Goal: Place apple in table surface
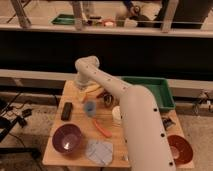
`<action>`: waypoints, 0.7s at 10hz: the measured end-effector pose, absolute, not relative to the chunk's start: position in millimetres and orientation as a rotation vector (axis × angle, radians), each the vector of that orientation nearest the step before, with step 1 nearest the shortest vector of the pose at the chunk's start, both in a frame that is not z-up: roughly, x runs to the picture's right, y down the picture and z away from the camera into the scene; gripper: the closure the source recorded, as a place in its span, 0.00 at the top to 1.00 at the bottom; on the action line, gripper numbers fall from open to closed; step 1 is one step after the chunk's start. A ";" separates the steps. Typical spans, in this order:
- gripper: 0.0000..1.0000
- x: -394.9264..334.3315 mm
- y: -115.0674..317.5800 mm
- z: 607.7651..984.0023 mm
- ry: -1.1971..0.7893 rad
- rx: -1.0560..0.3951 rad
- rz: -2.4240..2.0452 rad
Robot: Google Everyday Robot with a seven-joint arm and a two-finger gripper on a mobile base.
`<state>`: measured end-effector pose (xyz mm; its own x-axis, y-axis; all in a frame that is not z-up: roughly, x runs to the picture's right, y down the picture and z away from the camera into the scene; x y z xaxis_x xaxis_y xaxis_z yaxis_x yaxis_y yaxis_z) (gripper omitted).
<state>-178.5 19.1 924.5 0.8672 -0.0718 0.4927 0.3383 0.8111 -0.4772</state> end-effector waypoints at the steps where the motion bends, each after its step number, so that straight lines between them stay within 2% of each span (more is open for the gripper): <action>1: 0.80 -179.2 21.8 928.0 -0.483 -0.600 -0.217; 7: 0.80 -155.1 36.8 947.4 -0.501 -0.654 -0.129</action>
